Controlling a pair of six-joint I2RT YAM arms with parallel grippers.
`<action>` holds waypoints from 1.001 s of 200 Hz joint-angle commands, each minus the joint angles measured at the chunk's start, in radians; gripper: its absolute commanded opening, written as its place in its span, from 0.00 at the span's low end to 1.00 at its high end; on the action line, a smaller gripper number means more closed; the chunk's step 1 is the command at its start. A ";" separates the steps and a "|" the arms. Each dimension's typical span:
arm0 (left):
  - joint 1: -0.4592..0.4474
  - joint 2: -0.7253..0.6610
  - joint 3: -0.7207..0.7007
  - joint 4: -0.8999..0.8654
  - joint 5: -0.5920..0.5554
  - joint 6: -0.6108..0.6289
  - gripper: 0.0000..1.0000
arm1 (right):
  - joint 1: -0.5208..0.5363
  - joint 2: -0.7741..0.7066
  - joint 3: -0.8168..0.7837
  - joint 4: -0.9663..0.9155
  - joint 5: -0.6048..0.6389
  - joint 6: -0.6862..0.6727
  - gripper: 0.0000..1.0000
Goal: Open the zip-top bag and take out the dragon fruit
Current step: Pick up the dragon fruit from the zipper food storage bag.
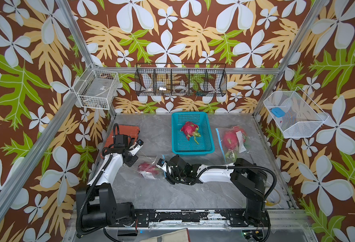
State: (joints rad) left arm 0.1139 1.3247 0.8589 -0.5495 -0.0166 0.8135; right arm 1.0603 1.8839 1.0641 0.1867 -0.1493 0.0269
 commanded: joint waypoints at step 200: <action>-0.030 -0.054 0.115 -0.087 0.101 -0.083 0.42 | -0.131 -0.424 -0.197 0.033 -0.018 0.198 0.00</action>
State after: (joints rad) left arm 0.0937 1.2873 0.8711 -0.5354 -0.0601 0.8341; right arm 0.9298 1.4185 0.8505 0.1734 -0.1268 0.1886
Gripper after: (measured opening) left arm 0.193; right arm 0.052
